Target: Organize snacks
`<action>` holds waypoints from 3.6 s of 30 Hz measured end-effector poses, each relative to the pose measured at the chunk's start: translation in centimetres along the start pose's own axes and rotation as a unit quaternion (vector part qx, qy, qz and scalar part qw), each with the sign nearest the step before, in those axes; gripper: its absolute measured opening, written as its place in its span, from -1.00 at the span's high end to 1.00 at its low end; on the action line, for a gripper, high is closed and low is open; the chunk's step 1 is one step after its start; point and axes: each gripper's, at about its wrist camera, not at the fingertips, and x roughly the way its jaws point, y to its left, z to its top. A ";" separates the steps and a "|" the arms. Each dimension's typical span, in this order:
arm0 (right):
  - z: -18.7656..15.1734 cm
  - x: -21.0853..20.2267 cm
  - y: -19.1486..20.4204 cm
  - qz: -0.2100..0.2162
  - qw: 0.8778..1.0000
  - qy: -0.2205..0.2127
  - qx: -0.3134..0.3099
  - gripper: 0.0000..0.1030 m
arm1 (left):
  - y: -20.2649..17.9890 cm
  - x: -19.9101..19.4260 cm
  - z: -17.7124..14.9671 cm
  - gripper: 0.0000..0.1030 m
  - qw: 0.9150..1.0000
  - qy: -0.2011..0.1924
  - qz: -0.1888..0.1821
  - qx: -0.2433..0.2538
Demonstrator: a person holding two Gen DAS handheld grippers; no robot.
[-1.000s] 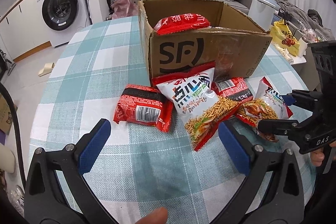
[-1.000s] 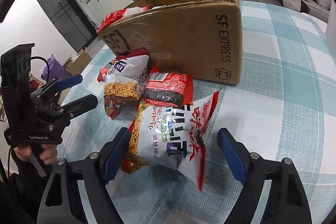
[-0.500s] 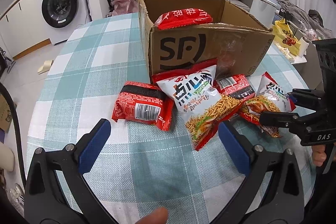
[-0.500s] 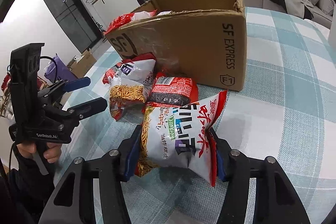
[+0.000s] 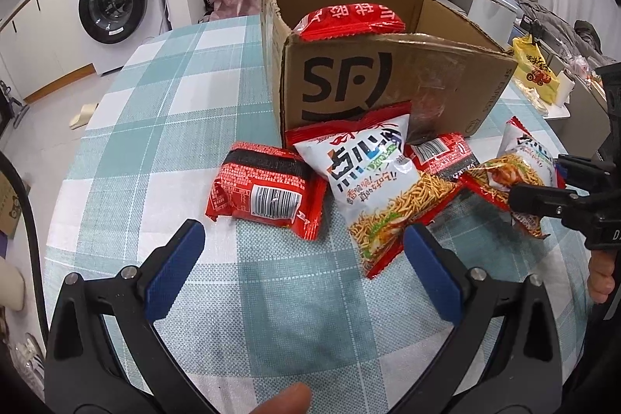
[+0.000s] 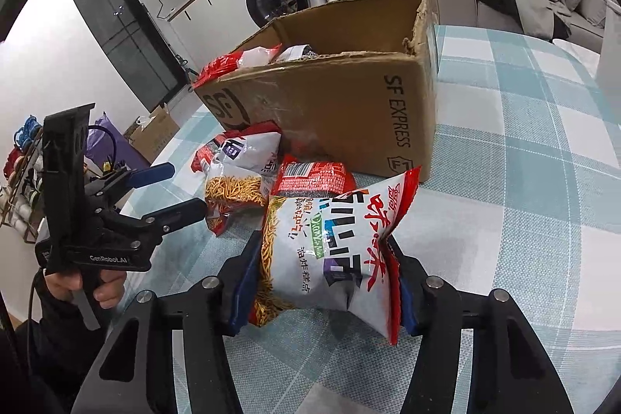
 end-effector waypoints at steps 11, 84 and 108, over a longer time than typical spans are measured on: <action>0.1 -0.8 -0.5 -0.008 1.000 -0.010 0.011 -0.13 | -1.1 1.3 0.3 -0.97 1.000 0.003 -0.023 -0.010; 2.1 -6.9 1.1 0.001 0.986 -0.164 0.038 -0.13 | -1.9 -7.7 2.8 0.20 0.990 -0.127 -0.066 -0.007; 6.8 -5.8 2.4 -0.027 0.985 -0.168 0.034 -0.13 | -2.2 -7.5 8.5 0.20 0.987 -0.148 -0.058 -0.015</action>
